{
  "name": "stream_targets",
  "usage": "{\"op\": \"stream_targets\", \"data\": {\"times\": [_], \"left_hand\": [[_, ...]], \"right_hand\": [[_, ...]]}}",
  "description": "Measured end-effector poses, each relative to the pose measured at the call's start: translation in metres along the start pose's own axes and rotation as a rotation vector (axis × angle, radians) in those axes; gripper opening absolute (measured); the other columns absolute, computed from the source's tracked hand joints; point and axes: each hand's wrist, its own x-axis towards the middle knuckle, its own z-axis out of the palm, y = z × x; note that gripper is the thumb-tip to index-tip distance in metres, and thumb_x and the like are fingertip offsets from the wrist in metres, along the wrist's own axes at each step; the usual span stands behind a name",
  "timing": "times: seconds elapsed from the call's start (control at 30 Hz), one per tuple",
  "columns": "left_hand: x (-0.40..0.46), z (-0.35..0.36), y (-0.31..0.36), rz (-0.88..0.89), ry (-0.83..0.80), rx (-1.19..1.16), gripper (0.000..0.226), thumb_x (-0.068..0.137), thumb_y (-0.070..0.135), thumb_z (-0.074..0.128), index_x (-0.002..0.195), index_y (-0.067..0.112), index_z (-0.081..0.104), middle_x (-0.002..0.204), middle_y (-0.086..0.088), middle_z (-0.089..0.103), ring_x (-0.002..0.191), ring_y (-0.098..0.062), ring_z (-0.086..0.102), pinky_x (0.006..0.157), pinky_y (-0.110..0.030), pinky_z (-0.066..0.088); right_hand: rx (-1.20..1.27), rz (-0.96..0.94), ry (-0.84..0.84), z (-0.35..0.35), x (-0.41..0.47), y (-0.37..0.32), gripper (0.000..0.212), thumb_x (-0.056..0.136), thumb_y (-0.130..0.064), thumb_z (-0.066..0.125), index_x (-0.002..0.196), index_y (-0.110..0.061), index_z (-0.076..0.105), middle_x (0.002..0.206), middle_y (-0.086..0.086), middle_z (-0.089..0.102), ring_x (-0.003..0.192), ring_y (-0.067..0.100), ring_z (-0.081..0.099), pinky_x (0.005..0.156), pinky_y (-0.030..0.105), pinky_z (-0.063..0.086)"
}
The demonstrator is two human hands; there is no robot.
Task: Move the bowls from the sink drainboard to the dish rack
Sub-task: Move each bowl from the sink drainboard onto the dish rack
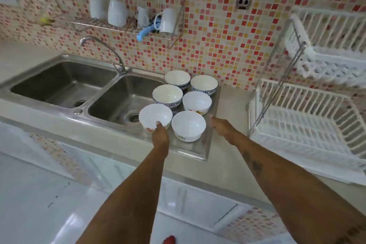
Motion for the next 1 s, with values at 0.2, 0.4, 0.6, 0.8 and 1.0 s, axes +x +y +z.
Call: {"op": "stream_targets", "data": {"times": [0.2, 0.4, 0.6, 0.8, 1.0], "left_hand": [[-0.007, 0.034, -0.025, -0.005, -0.003, -0.212, 0.051, 0.105, 0.031, 0.033, 0.132, -0.008, 0.051, 0.138, -0.029, 0.051, 0.130, -0.043, 0.047, 0.109, -0.045, 0.038], [0.016, 0.054, -0.016, 0.016, -0.001, -0.348, 0.043, 0.106, 0.028, 0.031, 0.137, 0.005, 0.051, 0.137, -0.013, 0.058, 0.116, -0.027, 0.058, 0.090, -0.032, 0.046], [0.017, 0.064, -0.032, 0.043, -0.020, -0.333, 0.041, 0.106, 0.024, 0.031, 0.142, 0.007, 0.044, 0.142, -0.015, 0.052, 0.114, -0.023, 0.054, 0.093, -0.033, 0.047], [0.012, 0.066, -0.040, 0.043, 0.025, -0.305, 0.041, 0.106, 0.028, 0.032, 0.142, 0.014, 0.045, 0.142, -0.012, 0.052, 0.125, -0.032, 0.054, 0.097, -0.038, 0.049], [-0.037, 0.094, 0.036, 0.263, 0.110, -0.410, 0.044, 0.104, 0.035, 0.030, 0.145, 0.023, 0.041, 0.142, -0.005, 0.052, 0.124, -0.022, 0.053, 0.101, -0.032, 0.045]], "right_hand": [[0.361, 0.074, 0.075, 0.037, 0.044, 0.000, 0.051, 0.096, -0.050, 0.039, 0.117, -0.012, 0.064, 0.130, 0.014, 0.063, 0.119, 0.031, 0.059, 0.105, 0.043, 0.044], [0.577, 0.128, 0.146, 0.066, 0.059, 0.002, 0.026, 0.095, -0.038, 0.045, 0.092, -0.023, 0.066, 0.115, 0.013, 0.067, 0.107, 0.032, 0.062, 0.097, 0.046, 0.048], [0.572, 0.162, 0.204, 0.073, 0.066, 0.009, 0.041, 0.098, -0.034, 0.039, 0.128, -0.010, 0.054, 0.125, 0.015, 0.061, 0.114, 0.033, 0.058, 0.100, 0.046, 0.047], [0.581, 0.180, 0.191, 0.071, 0.055, -0.002, 0.040, 0.099, -0.032, 0.037, 0.128, -0.010, 0.053, 0.129, 0.019, 0.059, 0.115, 0.035, 0.057, 0.093, 0.043, 0.049], [0.613, -0.032, 0.139, 0.028, 0.022, -0.081, 0.041, 0.101, -0.032, 0.037, 0.132, -0.011, 0.052, 0.134, 0.015, 0.058, 0.121, 0.033, 0.056, 0.103, 0.046, 0.047]]}}
